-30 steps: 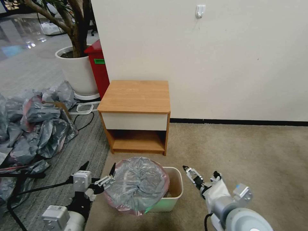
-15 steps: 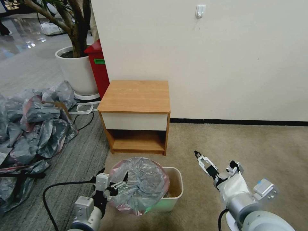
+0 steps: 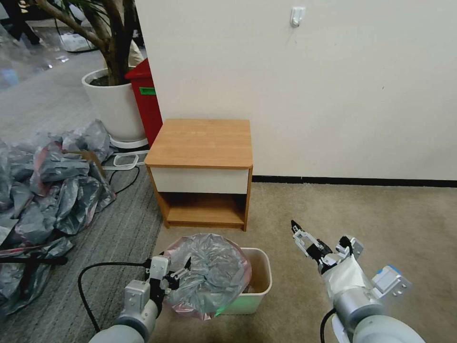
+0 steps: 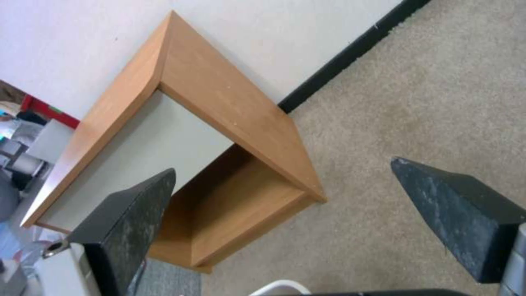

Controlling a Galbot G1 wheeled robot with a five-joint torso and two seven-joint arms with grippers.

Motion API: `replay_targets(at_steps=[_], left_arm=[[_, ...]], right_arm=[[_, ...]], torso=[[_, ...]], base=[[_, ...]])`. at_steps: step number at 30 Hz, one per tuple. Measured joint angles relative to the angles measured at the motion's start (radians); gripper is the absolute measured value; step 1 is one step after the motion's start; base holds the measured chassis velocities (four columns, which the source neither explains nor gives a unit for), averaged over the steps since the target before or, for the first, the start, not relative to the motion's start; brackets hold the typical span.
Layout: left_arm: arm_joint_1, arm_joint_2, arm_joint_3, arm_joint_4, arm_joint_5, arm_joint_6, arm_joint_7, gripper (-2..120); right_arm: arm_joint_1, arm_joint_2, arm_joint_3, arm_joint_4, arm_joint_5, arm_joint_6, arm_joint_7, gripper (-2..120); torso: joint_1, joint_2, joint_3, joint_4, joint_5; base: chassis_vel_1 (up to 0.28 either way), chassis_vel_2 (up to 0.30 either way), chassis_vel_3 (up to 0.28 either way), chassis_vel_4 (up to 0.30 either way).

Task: Pick up the garbage bag from the table and place it over the trash can.

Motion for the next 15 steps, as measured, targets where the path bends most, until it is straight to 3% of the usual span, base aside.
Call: replay_targets(at_steps=[8, 12, 15], left_arm=[[-0.057, 0.013, 0.064, 0.045, -0.029, 0.030, -0.028, 67], [-0.063, 0.015, 0.087, 0.050, -0.037, 0.048, -0.042, 61], [-0.065, 0.014, 0.098, 0.058, -0.043, 0.056, -0.053, 49]], right_arm=[[-0.011, 0.015, 0.001, -0.008, -0.023, 0.003, -0.001, 100], [-0.017, 0.019, 0.002, -0.008, -0.032, 0.004, -0.002, 100], [-0.019, 0.021, 0.004, -0.013, -0.039, 0.007, -0.002, 100]], torso=[[0.000, 0.000, 0.000, -0.0001, -0.0001], [0.000, 0.000, 0.000, -0.0001, 0.0000], [0.000, 0.000, 0.000, 0.0000, 0.0000]], base=[[0.000, 0.000, 0.000, 0.000], [0.000, 0.000, 0.000, 0.000], [0.000, 0.000, 0.000, 0.000]])
